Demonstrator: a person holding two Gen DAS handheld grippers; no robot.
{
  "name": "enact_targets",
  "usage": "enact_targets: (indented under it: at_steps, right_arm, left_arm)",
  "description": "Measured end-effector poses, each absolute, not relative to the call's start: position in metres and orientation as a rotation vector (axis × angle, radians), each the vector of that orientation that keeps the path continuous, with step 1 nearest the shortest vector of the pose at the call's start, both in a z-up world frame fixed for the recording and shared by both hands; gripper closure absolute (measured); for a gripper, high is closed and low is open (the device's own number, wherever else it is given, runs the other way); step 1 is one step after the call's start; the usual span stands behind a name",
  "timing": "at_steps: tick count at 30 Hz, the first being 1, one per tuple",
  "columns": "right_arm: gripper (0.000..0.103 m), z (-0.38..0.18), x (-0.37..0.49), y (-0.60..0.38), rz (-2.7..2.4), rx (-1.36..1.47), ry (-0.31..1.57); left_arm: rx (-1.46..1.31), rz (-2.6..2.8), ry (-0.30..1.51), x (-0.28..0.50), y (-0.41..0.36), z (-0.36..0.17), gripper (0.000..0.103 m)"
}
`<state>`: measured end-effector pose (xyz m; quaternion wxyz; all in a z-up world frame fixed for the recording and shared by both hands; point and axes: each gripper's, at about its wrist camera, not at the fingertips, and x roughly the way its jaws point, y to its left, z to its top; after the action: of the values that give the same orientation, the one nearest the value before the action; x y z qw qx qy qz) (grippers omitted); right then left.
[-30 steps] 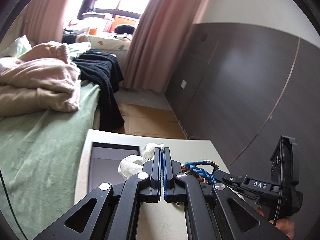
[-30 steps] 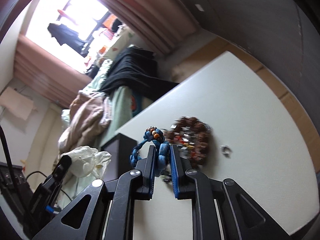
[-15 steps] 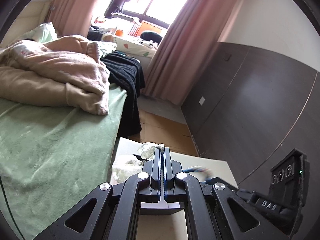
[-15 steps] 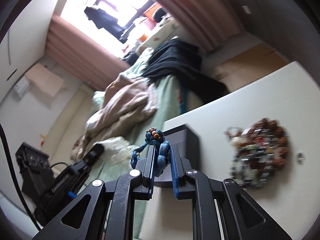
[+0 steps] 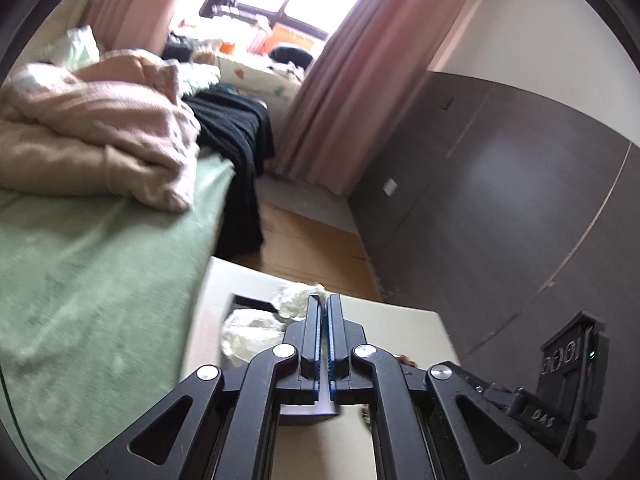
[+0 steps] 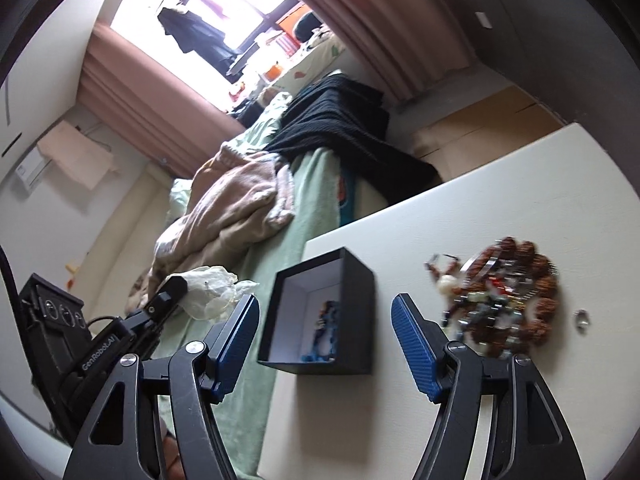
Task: Organize jewelry
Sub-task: 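Release the white bag into the black box with the left tool while the right drops the blue piece there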
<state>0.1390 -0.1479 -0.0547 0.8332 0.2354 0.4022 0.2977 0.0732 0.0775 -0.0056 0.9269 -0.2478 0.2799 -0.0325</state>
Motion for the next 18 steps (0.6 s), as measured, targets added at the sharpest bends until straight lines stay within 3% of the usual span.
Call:
enact_targets:
  at_steps: [1, 2, 4, 18]
  right_arm:
    - [0.034, -0.055, 0.138, -0.152, 0.617, 0.495, 0.853]
    - [0.034, -0.054, 0.136, -0.157, 0.604, 0.49, 0.851]
    - [0.034, -0.051, 0.134, -0.166, 0.593, 0.486, 0.848]
    - [0.033, -0.043, 0.121, -0.232, 0.414, 0.499, 0.863]
  left_arm:
    - [-0.516, -0.08, 0.601, 0.077, 0.075, -0.007, 0.074]
    - [-0.517, -0.075, 0.623, 0.08, 0.072, -0.009, 0.041]
    - [-0.508, -0.047, 0.599, 0.075, 0.067, -0.009, 0.014]
    - [-0.328, -0.197, 0.606, 0.072, 0.0, -0.01, 0.014]
